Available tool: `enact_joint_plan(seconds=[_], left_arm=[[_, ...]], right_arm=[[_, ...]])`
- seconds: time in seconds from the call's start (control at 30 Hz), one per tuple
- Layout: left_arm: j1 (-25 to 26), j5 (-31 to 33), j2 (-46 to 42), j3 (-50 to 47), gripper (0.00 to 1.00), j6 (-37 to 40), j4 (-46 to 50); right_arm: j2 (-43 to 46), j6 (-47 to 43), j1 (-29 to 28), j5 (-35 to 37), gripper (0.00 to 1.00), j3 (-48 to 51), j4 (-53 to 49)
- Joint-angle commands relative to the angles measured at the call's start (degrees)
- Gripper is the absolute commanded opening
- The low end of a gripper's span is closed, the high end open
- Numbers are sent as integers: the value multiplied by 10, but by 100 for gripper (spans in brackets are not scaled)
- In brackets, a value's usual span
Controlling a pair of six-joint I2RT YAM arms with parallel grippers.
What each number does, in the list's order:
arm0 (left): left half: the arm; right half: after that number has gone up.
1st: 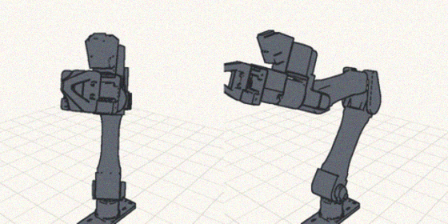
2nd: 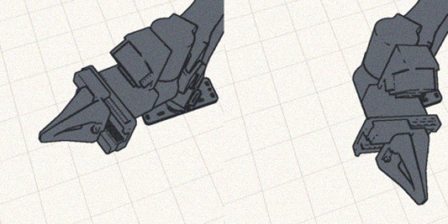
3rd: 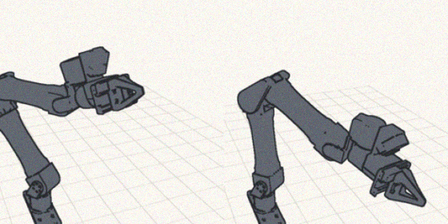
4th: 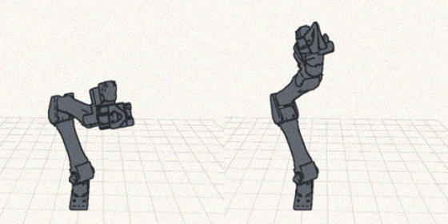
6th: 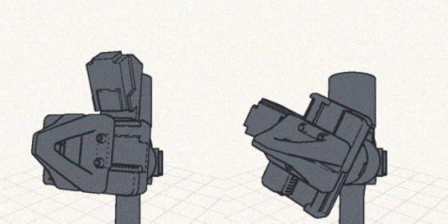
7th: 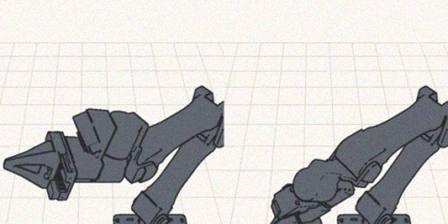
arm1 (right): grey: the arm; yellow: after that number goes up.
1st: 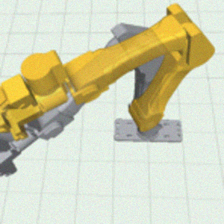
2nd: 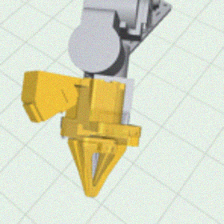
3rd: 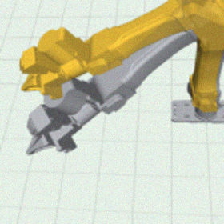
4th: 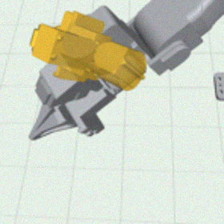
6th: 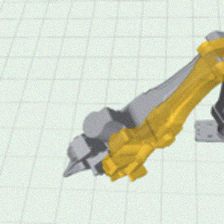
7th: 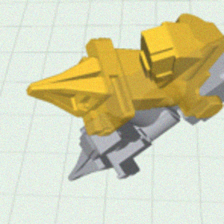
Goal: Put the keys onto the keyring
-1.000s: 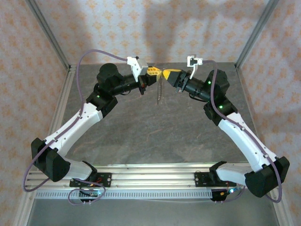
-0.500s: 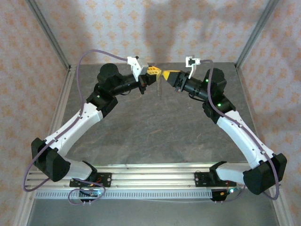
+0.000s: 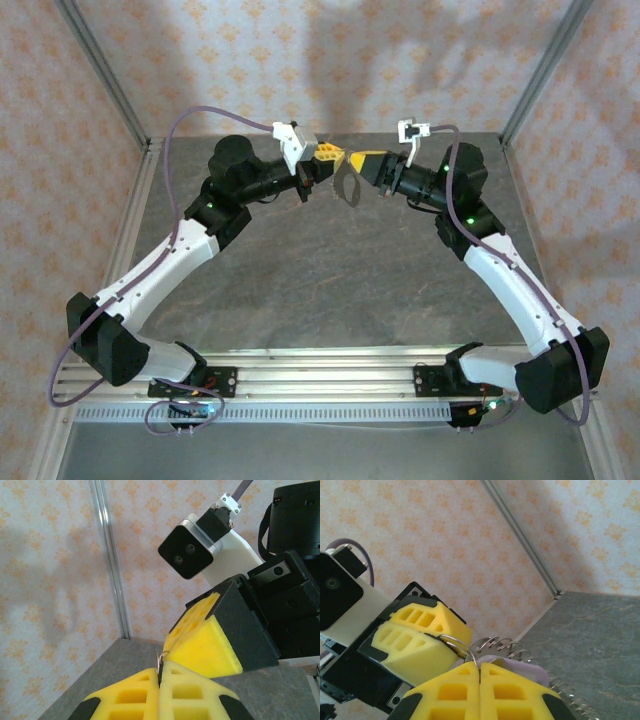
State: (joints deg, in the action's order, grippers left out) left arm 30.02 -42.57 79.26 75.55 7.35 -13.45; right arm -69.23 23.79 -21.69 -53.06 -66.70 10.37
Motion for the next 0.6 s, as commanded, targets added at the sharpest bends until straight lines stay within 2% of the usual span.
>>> enact_joint_plan(seconds=[0.0, 0.23, 0.57], left_arm=[[6, -4, -17, 6, 0, -1, -35], [7, 15, -13, -3, 0, -26, -59], [8, 57, -4, -19, 0, -97, -106]], right_arm=[[-11, 10, 6, -51, 0, -3, 24], [-18, -8, 6, -71, 0, -9, -6], [-22, 19, 7, -56, 0, 4, 22]])
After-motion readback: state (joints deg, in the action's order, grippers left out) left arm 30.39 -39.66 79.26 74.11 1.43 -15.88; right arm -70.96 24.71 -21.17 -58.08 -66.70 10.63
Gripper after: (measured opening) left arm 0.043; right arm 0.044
